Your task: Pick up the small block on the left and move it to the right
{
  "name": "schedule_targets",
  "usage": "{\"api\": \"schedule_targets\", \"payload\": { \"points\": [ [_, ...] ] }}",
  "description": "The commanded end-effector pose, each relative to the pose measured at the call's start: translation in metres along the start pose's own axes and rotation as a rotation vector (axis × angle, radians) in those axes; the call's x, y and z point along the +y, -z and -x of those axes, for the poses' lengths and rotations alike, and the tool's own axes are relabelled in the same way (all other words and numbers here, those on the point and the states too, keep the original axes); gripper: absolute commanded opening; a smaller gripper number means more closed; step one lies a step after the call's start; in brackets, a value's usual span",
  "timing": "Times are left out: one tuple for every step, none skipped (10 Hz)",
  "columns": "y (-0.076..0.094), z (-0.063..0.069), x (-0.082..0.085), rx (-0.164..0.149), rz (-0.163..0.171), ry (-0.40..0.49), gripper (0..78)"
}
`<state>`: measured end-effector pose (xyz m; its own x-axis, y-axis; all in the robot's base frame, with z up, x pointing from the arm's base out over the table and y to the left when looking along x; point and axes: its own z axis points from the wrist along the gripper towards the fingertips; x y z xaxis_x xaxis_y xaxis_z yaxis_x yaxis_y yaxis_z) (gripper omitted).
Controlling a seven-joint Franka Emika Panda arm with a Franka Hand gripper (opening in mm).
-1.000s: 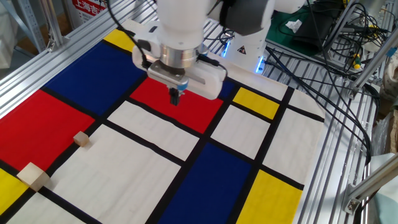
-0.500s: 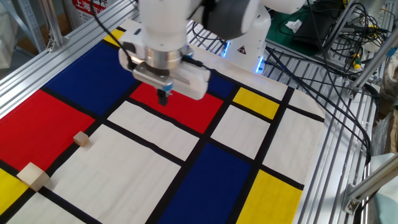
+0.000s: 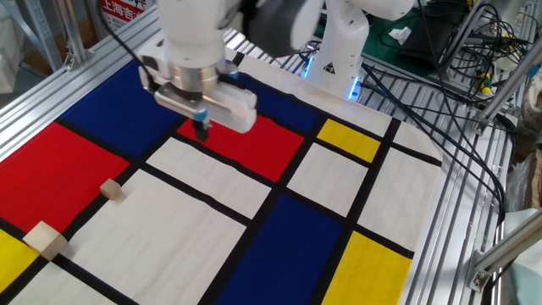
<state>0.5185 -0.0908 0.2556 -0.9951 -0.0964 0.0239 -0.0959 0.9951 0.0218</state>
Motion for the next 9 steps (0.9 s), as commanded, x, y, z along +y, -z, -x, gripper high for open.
{"api": "schedule_targets", "payload": {
  "points": [
    [-0.002,0.001,-0.004,0.002,0.020,0.029,0.0],
    [-0.002,0.001,-0.005,0.002,0.019,0.034,0.0],
    [-0.002,0.001,-0.005,0.003,0.014,0.035,0.0],
    [-0.003,0.001,-0.005,0.002,0.001,0.030,0.0],
    [-0.003,0.000,-0.005,0.000,0.004,0.039,0.0],
    [-0.003,0.000,-0.004,-0.006,0.002,0.031,0.0],
    [-0.005,-0.002,-0.003,-0.009,0.000,0.026,0.0],
    [-0.007,-0.004,-0.002,-0.010,0.000,0.028,0.0],
    [-0.011,-0.009,0.003,-0.009,-0.013,0.027,0.0]
  ]
}}
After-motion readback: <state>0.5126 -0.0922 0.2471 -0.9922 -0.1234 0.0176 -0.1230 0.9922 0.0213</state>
